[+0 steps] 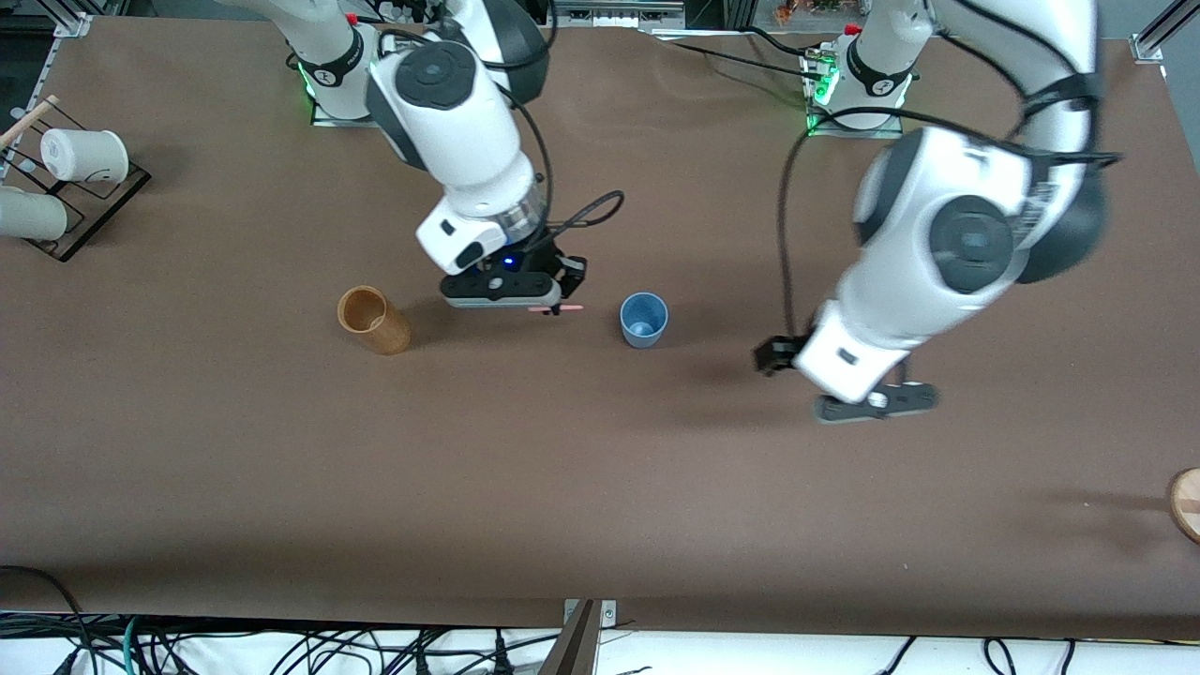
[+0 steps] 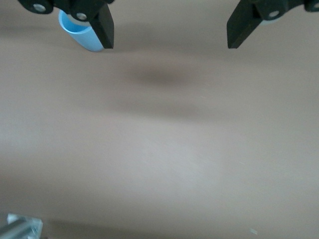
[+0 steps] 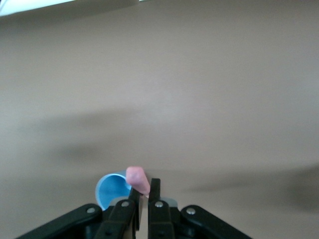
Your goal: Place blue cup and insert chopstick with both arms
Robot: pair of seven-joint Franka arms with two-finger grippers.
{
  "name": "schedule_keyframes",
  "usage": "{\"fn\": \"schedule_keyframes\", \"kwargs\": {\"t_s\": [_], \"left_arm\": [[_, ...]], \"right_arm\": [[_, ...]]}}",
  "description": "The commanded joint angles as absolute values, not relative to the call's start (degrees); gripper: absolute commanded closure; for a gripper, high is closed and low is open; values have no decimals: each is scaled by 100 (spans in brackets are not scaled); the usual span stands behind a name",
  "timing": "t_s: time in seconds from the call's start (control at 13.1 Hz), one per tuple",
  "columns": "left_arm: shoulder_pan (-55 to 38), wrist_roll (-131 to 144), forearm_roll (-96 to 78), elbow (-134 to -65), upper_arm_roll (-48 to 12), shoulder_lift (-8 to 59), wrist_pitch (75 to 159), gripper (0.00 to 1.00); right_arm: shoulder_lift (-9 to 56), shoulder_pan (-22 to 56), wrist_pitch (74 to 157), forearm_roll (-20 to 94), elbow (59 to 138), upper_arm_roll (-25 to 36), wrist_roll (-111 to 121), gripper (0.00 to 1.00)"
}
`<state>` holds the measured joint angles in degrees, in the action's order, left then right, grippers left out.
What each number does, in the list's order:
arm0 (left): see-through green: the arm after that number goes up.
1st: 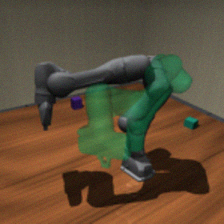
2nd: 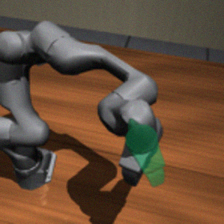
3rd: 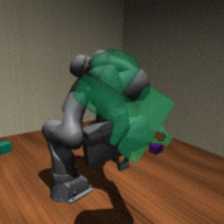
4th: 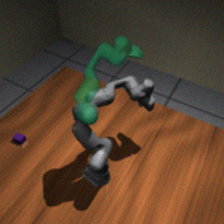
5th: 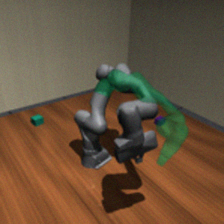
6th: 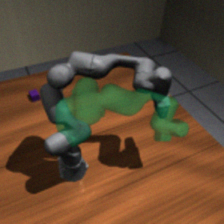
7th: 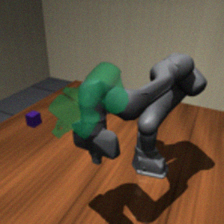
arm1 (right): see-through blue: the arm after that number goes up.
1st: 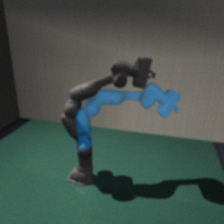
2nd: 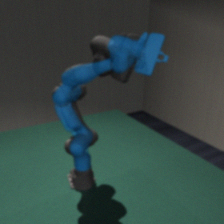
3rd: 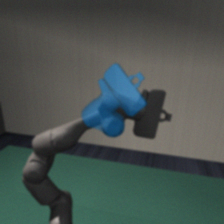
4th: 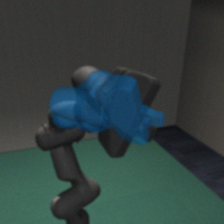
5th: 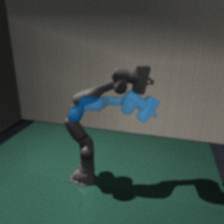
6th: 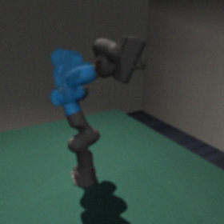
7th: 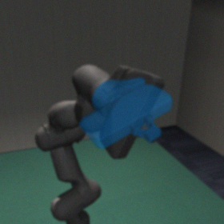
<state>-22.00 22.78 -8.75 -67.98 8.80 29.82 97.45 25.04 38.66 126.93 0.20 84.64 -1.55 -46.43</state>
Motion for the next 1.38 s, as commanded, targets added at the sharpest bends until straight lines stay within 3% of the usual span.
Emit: {"fn": "schedule_keyframes", "kwargs": {"t_s": [0.0,0.46,0.69,0.76,0.84,0.92,1.07,1.3], "left_arm": [[-1243,1620,-985,-7241,284,2462,9712,0],[165,337,-923,-7409,106,1865,8896,0],[351,150,-818,-7890,97,1320,8771,0],[352,132,-609,-8180,97,1092,8780,0],[352,114,-537,-8531,97,829,8780,0],[352,114,-527,-8752,97,635,8798,0],[343,132,-527,-8972,97,414,8798,0],[255,114,-292,-9666,88,-87,8885,0]], "right_arm": [[2803,4191,13042,-35,8288,-114,-5315,100],[3093,4438,13342,-404,8279,-105,-5748,100],[3234,4438,13368,-571,8279,-105,-5757,100],[3260,4438,13394,-589,8288,-105,-5757,95],[3287,4438,13395,-632,8288,-105,-5757,83],[3296,4430,13395,-676,8288,-105,-5748,63],[3287,4395,13395,-686,8279,-79,-5730,1],[3208,4351,12950,-633,7973,-44,-5643,0]]}}
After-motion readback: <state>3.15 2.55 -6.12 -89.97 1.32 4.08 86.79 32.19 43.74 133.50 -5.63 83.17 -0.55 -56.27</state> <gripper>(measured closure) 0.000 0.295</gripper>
